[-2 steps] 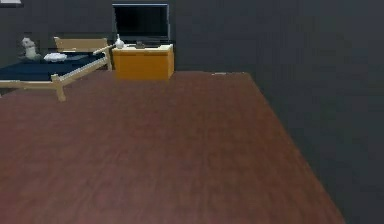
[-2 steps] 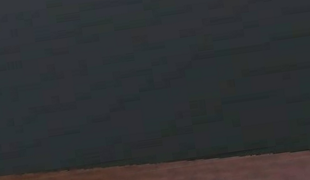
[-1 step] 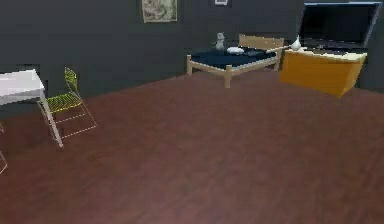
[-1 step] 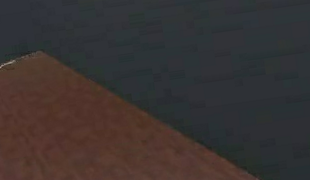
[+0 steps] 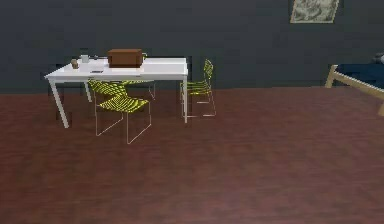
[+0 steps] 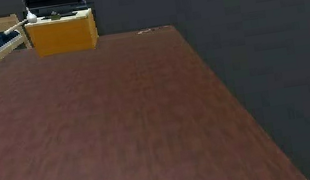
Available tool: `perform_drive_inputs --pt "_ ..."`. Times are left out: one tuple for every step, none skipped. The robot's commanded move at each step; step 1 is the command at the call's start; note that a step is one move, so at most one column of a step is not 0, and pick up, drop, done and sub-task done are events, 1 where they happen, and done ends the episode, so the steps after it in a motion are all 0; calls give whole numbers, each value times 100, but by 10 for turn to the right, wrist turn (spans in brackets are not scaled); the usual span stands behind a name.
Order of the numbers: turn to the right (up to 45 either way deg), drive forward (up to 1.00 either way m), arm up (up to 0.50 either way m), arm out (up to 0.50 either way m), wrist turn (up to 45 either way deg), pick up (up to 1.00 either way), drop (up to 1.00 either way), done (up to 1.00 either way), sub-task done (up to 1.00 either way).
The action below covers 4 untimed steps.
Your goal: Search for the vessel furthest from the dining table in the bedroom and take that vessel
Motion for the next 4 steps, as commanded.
perform_drive_inputs --pt "0 80 0 0 0 0 0 0 0" --pt "-180 0 0 0 0 0 0 0 0" --pt "0 95 0 0 0 0 0 0 0" --pt "-450 0 0 0 0 0 0 0 0"
